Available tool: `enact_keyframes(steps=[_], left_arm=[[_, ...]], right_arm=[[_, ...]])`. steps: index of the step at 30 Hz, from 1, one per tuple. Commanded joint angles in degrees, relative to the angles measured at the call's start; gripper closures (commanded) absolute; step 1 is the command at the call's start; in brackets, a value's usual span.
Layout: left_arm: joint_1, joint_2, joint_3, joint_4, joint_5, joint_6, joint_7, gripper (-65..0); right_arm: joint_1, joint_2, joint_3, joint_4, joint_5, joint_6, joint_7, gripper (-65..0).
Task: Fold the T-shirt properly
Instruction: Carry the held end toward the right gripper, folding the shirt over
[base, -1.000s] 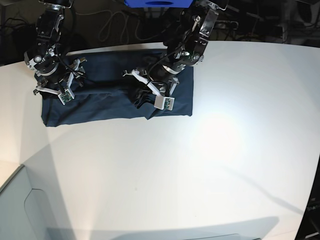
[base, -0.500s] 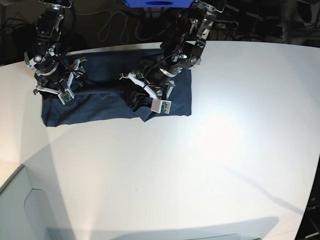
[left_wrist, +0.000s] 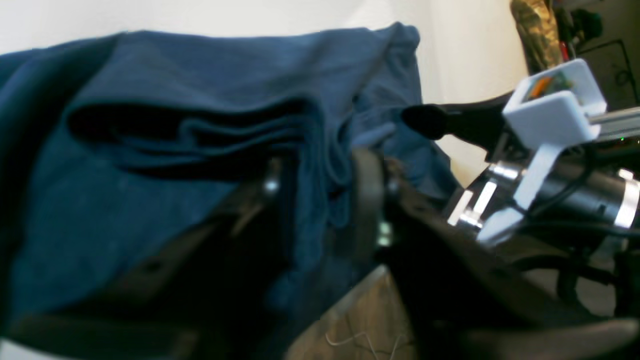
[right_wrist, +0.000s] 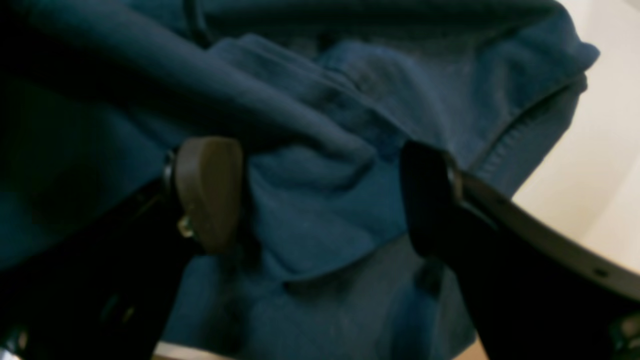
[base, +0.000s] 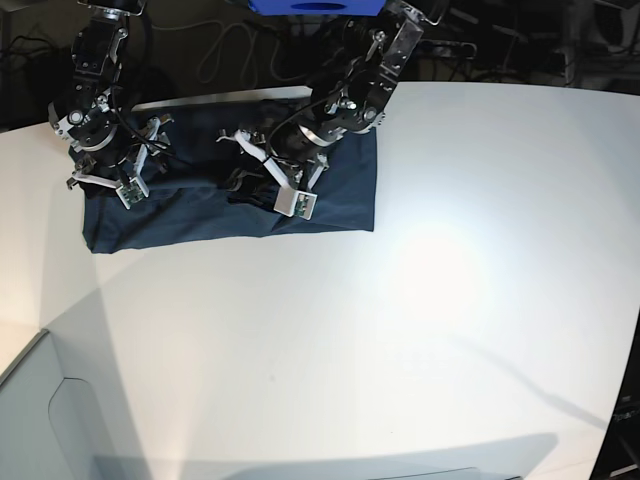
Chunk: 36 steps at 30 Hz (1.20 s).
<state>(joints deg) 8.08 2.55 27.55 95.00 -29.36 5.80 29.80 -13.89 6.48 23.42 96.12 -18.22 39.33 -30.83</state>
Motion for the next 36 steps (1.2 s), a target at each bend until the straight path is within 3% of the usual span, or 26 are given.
enact_keyframes(steps=[1,9,17,22,36], left_arm=[[-0.3,0.6,-0.2,1.0,-0.2,-0.7,-1.5,-24.9],[0.0,0.6,-0.3,2.9,-0.3,-0.7,-1.5,-26.5],[0.3,-3.6,-2.5,7.2,-0.7,-0.7,-1.6,-26.4],[0.9,-1.2,-8.3,3.9,-0.1,-0.7,-1.6,-26.7],[-2.2,1.5,-8.3,-3.4,-0.7,-0.7,-1.6,-26.5]], right_arm=[[-0.1,0.5,0.0,0.9,-0.4,0.7,-0.1,-47.2],[-0.1,0.5,0.0,0.9,-0.4,0.7,-0.2,-47.2],[0.1,0.5,0.0,1.0,-0.4,0.7,-0.2,-47.2],[0.2,0.5,0.0,0.9,-0.4,0.7,-0.2,-47.2],[0.4,0.5,-0.1,0.9,-0.4,0.7,-0.2,-47.3]])
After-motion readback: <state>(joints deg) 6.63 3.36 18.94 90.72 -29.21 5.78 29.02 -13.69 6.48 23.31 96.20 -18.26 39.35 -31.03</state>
